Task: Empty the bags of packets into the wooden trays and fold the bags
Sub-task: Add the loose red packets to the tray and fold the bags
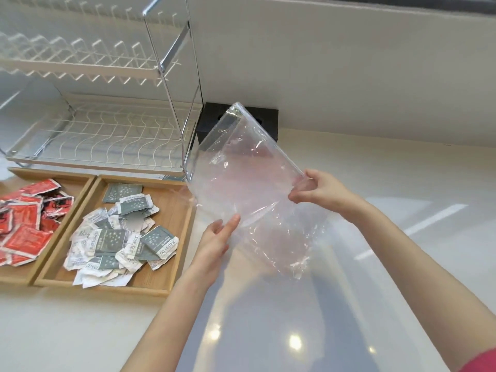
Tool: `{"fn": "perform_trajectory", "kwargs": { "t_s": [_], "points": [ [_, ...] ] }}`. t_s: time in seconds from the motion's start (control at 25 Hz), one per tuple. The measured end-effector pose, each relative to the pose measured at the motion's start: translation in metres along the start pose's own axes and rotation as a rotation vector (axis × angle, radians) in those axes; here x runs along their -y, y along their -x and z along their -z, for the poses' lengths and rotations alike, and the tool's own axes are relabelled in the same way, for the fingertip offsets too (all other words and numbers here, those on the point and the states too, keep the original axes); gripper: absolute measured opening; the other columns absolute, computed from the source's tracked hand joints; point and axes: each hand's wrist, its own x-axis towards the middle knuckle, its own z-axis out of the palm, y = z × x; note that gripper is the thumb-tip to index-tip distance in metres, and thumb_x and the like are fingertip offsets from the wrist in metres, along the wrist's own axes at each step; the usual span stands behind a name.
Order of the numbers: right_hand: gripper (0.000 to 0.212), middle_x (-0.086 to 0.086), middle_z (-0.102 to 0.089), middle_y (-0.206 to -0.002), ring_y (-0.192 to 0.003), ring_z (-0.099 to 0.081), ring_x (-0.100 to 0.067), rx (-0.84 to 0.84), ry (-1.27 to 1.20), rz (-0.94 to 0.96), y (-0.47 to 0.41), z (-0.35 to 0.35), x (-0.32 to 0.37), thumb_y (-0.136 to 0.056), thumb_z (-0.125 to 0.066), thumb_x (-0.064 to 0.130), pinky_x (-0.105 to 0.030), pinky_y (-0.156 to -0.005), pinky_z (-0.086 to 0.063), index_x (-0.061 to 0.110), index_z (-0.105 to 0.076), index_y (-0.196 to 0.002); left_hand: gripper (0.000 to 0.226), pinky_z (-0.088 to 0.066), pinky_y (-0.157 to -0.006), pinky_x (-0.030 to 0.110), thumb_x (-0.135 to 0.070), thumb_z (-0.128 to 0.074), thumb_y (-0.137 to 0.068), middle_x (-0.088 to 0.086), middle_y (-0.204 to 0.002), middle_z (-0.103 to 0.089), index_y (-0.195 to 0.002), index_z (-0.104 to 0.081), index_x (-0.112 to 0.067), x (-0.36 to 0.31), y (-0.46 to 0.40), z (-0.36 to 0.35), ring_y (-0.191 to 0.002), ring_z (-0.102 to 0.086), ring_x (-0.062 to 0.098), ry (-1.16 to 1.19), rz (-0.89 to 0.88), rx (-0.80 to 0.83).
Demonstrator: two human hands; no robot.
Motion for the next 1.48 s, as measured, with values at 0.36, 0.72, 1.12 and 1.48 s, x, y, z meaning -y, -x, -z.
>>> {"fn": "perform_trajectory", "kwargs": {
  "t_s": [0.36,0.72,1.12,1.48],
  "points": [
    [0.027,0.007,-0.074,-0.077,-0.075,-0.068,-0.005,0.003,-0.337,-0.061,0.077,-0.043,-0.022,-0.078,-0.070,0.019,-0.018,-0.068,-0.052,0.019,-0.054,-0.100,0.008,-0.055,-0.057,0.018,-0.014,-0.059,-0.083,-0.005,-0.072,-0.074,-0.079,-0.053,-0.019,-0.023,0.032,0.022,-0.073,-0.071,0.009,0.136,-0.272,0.160],
    [0.008,0.000,-0.067,-0.085,-0.071,-0.069,-0.006,-0.200,-0.644,-0.001,0.105,-0.068,-0.025,-0.083,-0.062,0.018,-0.015,-0.059,-0.051,0.015,-0.057,-0.088,0.023,-0.053,-0.051,0.017,-0.019,-0.063,-0.079,-0.008,-0.071,-0.073,-0.101,-0.054,-0.017,-0.019,0.063,0.039,-0.053,-0.062,-0.002,-0.015,-0.367,0.150],
    [0.014,0.007,-0.070,-0.078,-0.068,-0.069,-0.006,-0.296,-0.639,0.042,0.121,-0.067,-0.030,-0.082,-0.064,0.015,-0.015,-0.061,-0.053,0.019,-0.055,-0.092,0.029,-0.056,-0.056,0.020,-0.003,-0.056,-0.084,-0.003,-0.096,-0.068,-0.108,-0.051,-0.019,-0.022,0.081,0.034,-0.068,-0.069,0.004,-0.152,-0.454,0.170],
    [0.015,0.002,-0.062,-0.072,-0.059,-0.063,-0.004,-0.242,-0.534,-0.015,0.127,-0.081,-0.033,-0.079,-0.068,0.013,-0.018,-0.063,-0.048,0.014,-0.053,-0.082,0.023,-0.050,-0.067,0.029,-0.006,-0.057,-0.086,-0.004,-0.091,-0.069,-0.091,-0.056,-0.028,-0.005,0.104,0.041,-0.067,-0.065,0.005,-0.172,-0.440,-0.033]
  ]
}}
